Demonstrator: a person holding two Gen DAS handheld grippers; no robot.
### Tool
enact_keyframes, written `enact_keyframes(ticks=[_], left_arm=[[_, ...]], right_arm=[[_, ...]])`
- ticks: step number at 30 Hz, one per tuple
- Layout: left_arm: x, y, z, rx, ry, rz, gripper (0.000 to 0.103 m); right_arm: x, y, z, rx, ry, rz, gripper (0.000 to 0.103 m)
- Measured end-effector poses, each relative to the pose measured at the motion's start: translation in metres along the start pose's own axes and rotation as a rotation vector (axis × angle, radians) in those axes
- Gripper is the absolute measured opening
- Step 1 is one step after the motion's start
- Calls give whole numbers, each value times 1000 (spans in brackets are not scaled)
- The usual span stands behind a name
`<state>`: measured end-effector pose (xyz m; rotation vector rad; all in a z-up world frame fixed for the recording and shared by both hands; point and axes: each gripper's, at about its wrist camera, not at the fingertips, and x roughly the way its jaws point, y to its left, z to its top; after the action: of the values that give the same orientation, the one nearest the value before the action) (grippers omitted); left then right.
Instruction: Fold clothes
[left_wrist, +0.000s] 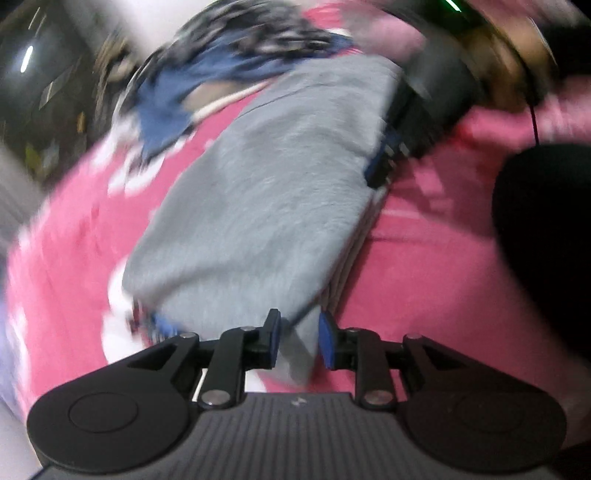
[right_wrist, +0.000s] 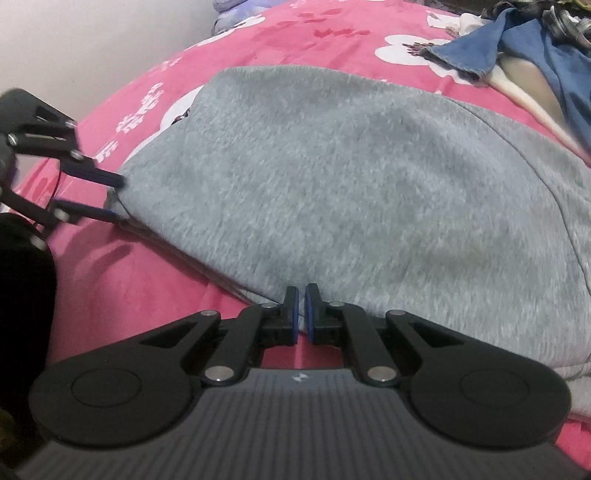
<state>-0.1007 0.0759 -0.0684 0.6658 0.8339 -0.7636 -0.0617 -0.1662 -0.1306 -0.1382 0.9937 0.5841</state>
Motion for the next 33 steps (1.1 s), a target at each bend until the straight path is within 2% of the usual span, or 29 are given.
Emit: enact_keyframes(ticks=[3, 6, 8, 9, 11, 15, 17, 19, 20, 21, 24, 26, 27, 28, 31, 33], left_arm=[[-17, 30, 1, -258, -52, -53, 25], [-13, 53, 9, -489, -132, -118, 25], [4, 55, 17, -579, -125, -115, 25], [15, 50, 20, -576, -78, -75, 25], [43, 30, 21, -509, 59, 27, 24], [52, 3, 20, -454, 73, 160, 23], [52, -2, 21, -461, 70, 194, 23], [51, -1, 19, -499, 57, 195, 23], [50, 0, 17, -514, 49, 190, 23], [49, 1, 15, -529, 42, 185, 23], [48, 5, 11, -564, 27, 170, 23], [50, 5, 11, -576, 25, 173, 23], [51, 4, 11, -578, 25, 175, 23], [53, 4, 11, -581, 25, 178, 23], [53, 4, 9, -601, 19, 180, 23], [52, 4, 7, -612, 12, 177, 23]], right_arm=[[-3, 0, -3, 16, -19, -3, 3], [-3, 4, -4, 15, -27, -17, 3], [-5, 7, -5, -1, -29, -31, 3], [-5, 8, -5, -11, -32, -37, 3], [-6, 9, -6, -23, -33, -45, 3], [-19, 11, 8, -42, -20, -37, 4], [-39, 13, 28, -53, -105, -7, 4], [-44, 7, 45, -42, -166, -16, 5], [-36, -3, 49, -28, -158, -48, 5], [-27, -13, 53, -14, -145, -80, 6], [20, -55, 41, 35, -4, -200, 6], [11, -56, 59, 97, 20, -208, 6], [3, -47, 71, 86, -10, -238, 10], [-8, -35, 85, 69, -74, -214, 10], [-10, 1, 125, 29, -148, -31, 10], [13, 40, 150, -84, -142, 107, 10]])
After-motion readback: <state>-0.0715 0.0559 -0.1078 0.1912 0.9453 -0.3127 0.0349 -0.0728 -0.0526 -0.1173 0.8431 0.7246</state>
